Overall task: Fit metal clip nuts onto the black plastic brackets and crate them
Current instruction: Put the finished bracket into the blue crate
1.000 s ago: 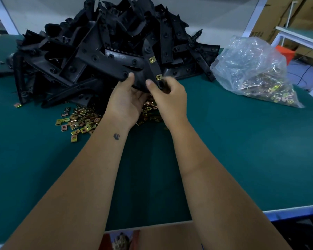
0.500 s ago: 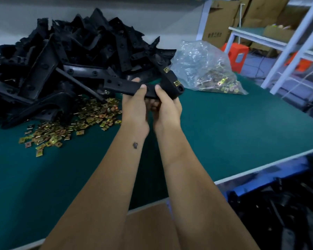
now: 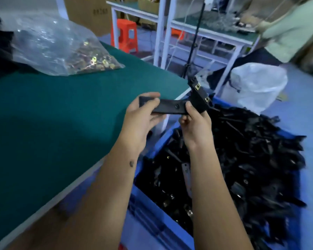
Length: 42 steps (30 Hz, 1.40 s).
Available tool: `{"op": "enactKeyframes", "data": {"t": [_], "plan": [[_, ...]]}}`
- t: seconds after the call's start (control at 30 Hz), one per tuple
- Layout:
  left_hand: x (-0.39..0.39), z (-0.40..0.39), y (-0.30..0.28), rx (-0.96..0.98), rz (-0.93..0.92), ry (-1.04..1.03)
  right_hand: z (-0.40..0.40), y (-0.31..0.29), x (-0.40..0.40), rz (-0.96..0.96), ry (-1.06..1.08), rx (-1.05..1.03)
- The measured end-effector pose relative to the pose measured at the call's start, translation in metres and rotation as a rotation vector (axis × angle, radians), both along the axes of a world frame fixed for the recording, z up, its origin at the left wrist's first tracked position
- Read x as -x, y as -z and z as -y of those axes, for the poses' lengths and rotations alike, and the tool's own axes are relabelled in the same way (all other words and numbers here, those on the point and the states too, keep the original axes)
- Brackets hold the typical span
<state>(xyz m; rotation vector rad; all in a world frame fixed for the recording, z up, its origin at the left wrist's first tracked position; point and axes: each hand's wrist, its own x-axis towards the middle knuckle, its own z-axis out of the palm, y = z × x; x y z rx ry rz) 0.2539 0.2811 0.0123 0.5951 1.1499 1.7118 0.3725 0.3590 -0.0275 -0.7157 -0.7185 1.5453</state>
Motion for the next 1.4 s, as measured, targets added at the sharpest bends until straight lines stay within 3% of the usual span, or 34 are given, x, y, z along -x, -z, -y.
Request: {"op": "enactKeyframes", "data": {"t": [0.3, 0.53, 0.67, 0.77, 0.93, 1.07, 1.13, 1.23, 1.4], "plan": [[-0.047, 0.021, 0.112, 0.459, -0.189, 0.264, 0.025, 0.098, -0.091, 0.316, 0.007, 0.437], [-0.011, 0.027, 0.124, 0.690, -0.410, 0.401, 0.025, 0.126, -0.080, 0.399, 0.527, 0.782], [-0.008, 0.027, 0.103, 0.669, -0.432, 0.438, 0.024, 0.107, -0.032, 0.415, 0.548, 0.578], [-0.007, 0.023, 0.070, 0.544, -0.471, 0.415, 0.023, 0.065, 0.014, 0.373, 0.495, 0.337], [0.015, 0.031, -0.009, 0.250, -0.338, 0.356, 0.034, -0.023, 0.089, 0.328, 0.253, -0.025], [0.076, 0.066, -0.052, 0.092, -0.385, 0.164, 0.055, -0.063, 0.144, 0.247, 0.030, -0.224], [0.113, 0.090, -0.057, 0.082, -0.384, 0.055, 0.069, -0.068, 0.178, 0.306, -0.127, -0.298], [0.162, 0.121, -0.044, 0.242, -0.510, -0.213, 0.094, -0.062, 0.235, 0.495, -0.376, -0.394], [0.232, 0.174, -0.015, 0.301, -0.528, -0.636, 0.144, -0.039, 0.313, 0.821, -0.642, -0.668]]}}
